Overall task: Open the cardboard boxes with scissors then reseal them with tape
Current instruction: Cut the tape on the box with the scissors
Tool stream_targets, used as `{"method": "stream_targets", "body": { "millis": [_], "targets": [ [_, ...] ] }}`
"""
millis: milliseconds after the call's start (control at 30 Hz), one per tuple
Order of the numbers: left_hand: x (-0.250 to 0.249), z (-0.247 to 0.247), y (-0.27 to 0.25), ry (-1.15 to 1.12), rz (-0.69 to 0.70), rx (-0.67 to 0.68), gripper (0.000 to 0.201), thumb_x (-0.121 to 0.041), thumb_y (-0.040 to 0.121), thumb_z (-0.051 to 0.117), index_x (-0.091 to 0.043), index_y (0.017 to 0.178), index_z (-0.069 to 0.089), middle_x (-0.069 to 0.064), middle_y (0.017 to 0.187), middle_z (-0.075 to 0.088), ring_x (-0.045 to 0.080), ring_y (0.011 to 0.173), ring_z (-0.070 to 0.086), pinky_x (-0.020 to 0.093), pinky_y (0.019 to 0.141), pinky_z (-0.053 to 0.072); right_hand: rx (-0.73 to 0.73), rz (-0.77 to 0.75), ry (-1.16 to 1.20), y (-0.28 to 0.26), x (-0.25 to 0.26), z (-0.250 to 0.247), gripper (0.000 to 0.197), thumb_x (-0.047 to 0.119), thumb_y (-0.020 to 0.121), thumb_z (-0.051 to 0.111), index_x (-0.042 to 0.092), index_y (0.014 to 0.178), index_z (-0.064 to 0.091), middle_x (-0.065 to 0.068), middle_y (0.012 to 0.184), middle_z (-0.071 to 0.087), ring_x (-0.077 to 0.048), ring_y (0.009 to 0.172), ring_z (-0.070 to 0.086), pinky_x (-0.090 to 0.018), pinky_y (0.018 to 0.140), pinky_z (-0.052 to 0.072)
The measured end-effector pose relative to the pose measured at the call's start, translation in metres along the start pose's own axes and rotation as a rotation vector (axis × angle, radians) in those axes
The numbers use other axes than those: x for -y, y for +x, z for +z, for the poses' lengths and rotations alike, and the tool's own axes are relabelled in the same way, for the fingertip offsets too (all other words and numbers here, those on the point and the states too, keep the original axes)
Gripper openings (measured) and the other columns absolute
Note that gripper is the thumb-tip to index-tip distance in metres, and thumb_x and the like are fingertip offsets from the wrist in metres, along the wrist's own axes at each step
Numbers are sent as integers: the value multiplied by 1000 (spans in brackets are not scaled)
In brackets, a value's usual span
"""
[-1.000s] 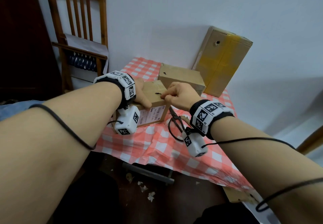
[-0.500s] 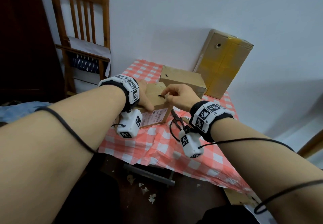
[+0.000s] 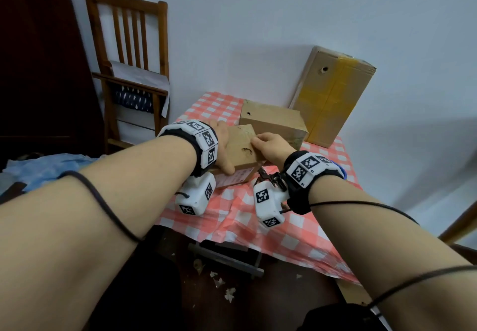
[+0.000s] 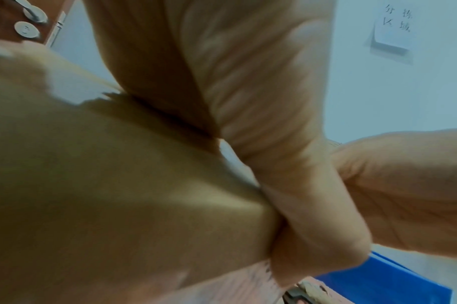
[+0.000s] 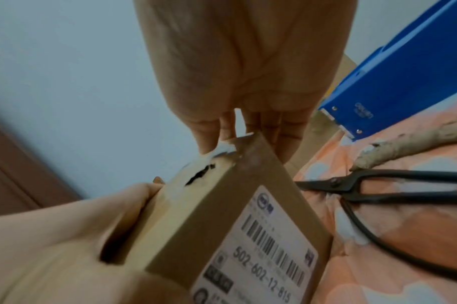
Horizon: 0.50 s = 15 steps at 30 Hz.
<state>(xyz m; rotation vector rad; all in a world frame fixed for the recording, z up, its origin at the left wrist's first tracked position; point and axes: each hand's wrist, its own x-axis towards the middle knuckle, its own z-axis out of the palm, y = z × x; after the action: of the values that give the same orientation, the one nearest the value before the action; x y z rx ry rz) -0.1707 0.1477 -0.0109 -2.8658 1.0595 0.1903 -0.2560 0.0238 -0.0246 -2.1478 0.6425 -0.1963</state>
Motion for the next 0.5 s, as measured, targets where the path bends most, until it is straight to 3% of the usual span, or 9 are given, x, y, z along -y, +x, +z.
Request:
{"method": "stream_targets", "body": {
  "millis": [67,133,200,233,333,400,500],
  "targets": [
    [-2,1,-1,0,-3,0,110,-63,50,80,-6,131,33,15,128,45,31,116,46,46,100,41,25,11,55,-3,-2,-5,28,18,99,44,6,119,61,-10,101,62,-21,83,58,-36,73,52],
    [-2,1,-3,-30,-6,0,116,-71,49,77,-7,134,31,14,130,42,31,119,44,44,102,39,57,-30,89,-10,-2,-9,35,3,97,44,7,130,54,-9,108,62,-17,82,57,-25,65,48],
    [-2,0,-5,-89,-14,2,119,-79,53,69,-8,139,28,13,136,38,30,124,40,41,104,37,113,-115,118,-18,-6,-15,54,-10,88,46,11,138,47,-4,114,61,-13,90,57,-20,70,48],
    [-1,-1,-5,-111,-17,4,118,-81,56,65,-8,141,26,13,139,36,30,127,37,41,105,35,160,-153,109,-21,-8,-19,61,-12,84,49,13,140,44,0,116,60,-11,97,58,-21,79,49],
    [-1,-1,-3,-126,-3,2,117,-81,61,62,-10,145,21,13,144,33,31,132,33,42,106,31,293,-186,-28,-21,-18,-26,93,-6,75,70,17,151,23,4,137,50,-13,125,49,-33,105,42],
    [-2,1,-4,-90,22,3,127,-84,51,66,-15,146,18,12,143,34,31,131,33,45,106,31,289,-201,-195,-18,-20,-26,109,4,71,79,22,153,9,1,144,42,-16,129,44,-33,107,40],
    [-6,3,-8,-33,34,-35,118,-78,49,72,-17,140,28,10,133,40,28,124,38,41,101,34,190,-327,-490,-17,-19,-23,100,17,74,80,21,152,17,-8,141,48,-22,127,47,-27,102,39]
  ]
}}
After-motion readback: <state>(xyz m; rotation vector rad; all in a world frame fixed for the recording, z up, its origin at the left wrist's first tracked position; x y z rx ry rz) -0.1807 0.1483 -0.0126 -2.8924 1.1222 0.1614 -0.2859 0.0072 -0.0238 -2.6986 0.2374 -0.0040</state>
